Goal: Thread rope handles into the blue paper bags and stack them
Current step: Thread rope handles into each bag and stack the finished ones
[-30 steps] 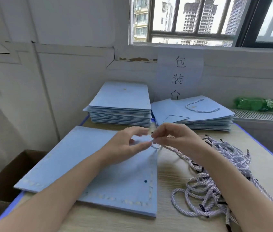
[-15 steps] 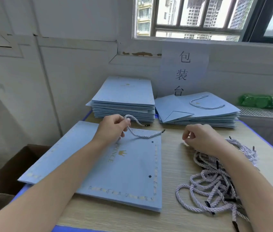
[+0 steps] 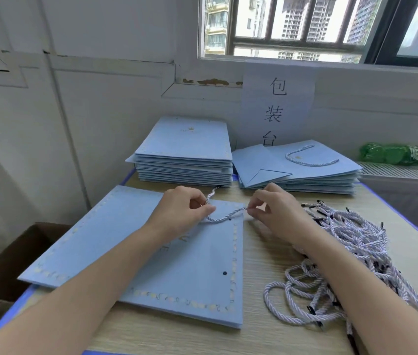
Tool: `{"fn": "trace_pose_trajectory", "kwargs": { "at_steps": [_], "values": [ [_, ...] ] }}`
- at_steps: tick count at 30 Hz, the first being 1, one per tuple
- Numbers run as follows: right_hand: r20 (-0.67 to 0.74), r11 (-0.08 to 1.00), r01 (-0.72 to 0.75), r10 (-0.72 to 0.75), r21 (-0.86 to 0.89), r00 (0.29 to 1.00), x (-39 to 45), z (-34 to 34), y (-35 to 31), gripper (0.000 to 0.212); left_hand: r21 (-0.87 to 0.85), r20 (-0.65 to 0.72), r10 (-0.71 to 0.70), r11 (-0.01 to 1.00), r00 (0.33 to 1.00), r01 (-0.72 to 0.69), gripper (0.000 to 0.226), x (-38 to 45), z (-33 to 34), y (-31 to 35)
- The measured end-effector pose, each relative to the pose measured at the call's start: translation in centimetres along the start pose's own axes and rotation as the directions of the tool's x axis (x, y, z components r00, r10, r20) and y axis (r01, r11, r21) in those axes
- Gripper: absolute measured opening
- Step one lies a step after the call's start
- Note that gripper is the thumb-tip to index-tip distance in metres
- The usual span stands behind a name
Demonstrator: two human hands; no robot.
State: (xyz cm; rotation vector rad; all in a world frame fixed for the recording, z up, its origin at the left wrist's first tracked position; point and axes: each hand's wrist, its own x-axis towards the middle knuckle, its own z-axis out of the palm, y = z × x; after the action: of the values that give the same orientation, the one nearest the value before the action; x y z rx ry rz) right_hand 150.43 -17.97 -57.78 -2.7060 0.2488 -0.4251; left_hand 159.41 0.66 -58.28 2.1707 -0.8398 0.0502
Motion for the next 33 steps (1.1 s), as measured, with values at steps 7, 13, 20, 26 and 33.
{"fn": "trace_pose_trajectory", "kwargs": {
  "at_steps": [7, 13, 20, 26, 33],
  "values": [
    [-0.362, 0.742, -0.118, 0.451, 0.66, 0.816, 0.2, -3.7, 2.4, 0.01, 0.112, 0.059, 0.034, 0.993, 0.998, -0.04, 0.016, -0.5, -0.1, 0.7],
    [-0.172, 0.507, -0.053, 0.387, 0.86, 0.906, -0.4, -4.1, 1.3, 0.014, 0.426, 0.237, 0.037, 0.894, 0.971, -0.138, 0.051, -1.5, 0.2, 1.7],
    [0.036, 0.891, -0.085, 0.077, 0.446, 0.996, -0.5, -1.2, -0.9, 0.009, 0.578, 0.391, -0.011, 0.781, 0.92, -0.236, 0.08, -2.6, 1.2, 3.1],
    [0.035, 0.969, 0.019, -0.028, 0.245, 0.999, -0.8, -1.7, -1.0, 0.013, 0.465, 0.425, 0.035, 0.849, 0.905, -0.251, 0.078, -2.4, -0.4, 2.9],
    [0.164, 0.928, 0.098, -0.166, 0.36, 0.972, -1.6, -1.9, -2.4, 0.007, 0.416, 0.288, 0.073, 0.888, 0.955, -0.194, 0.104, -5.8, 0.2, 1.0]
  ]
}}
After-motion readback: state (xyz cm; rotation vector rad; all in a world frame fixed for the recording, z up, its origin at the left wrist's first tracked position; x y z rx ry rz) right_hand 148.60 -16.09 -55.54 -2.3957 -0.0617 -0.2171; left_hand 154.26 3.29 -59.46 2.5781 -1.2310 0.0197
